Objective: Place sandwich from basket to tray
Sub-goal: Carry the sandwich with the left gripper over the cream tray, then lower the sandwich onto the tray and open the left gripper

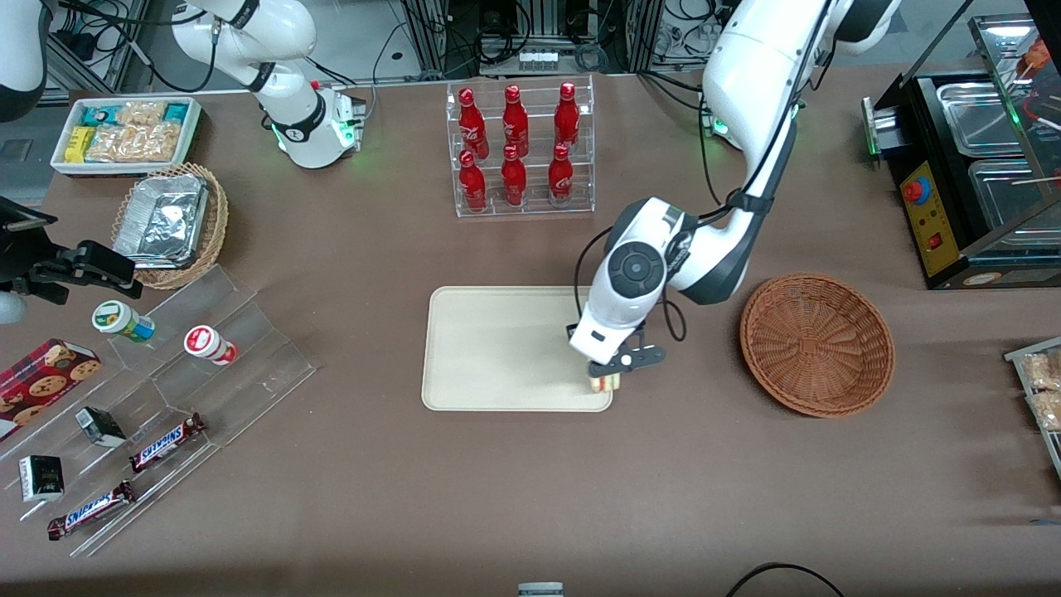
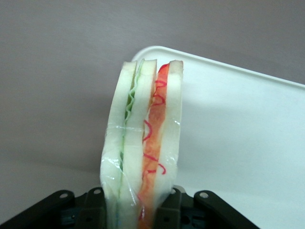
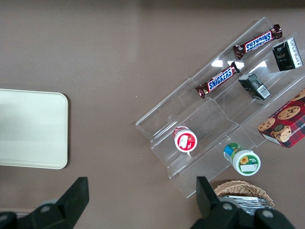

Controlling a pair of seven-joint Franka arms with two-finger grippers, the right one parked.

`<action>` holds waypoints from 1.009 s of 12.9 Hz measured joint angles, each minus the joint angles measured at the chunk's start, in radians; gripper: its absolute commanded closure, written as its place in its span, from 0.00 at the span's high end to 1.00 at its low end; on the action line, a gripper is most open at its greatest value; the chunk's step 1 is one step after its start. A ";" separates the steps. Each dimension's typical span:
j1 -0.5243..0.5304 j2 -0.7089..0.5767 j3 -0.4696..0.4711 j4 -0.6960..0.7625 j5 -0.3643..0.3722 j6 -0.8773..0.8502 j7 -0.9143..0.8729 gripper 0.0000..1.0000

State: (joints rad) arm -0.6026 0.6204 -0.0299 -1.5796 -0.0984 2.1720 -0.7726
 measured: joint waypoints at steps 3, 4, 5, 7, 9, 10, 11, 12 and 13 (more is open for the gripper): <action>-0.020 0.058 -0.023 0.040 -0.001 0.000 0.090 0.30; -0.026 0.074 -0.025 0.048 -0.002 0.000 0.109 0.30; -0.030 0.093 -0.026 0.060 -0.003 0.000 0.119 0.30; -0.034 0.136 -0.026 0.102 -0.004 0.000 0.125 0.30; -0.034 0.168 -0.026 0.135 -0.004 0.000 0.125 0.30; -0.034 0.176 -0.026 0.142 -0.004 0.000 0.125 0.33; -0.034 0.182 -0.026 0.146 -0.004 0.000 0.125 0.35; -0.034 0.183 -0.025 0.148 -0.004 0.000 0.125 0.41; -0.034 0.183 -0.025 0.148 -0.005 0.000 0.125 0.50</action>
State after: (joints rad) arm -0.6362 0.8038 -0.0553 -1.4312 -0.1030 2.1719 -0.6473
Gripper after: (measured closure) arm 0.665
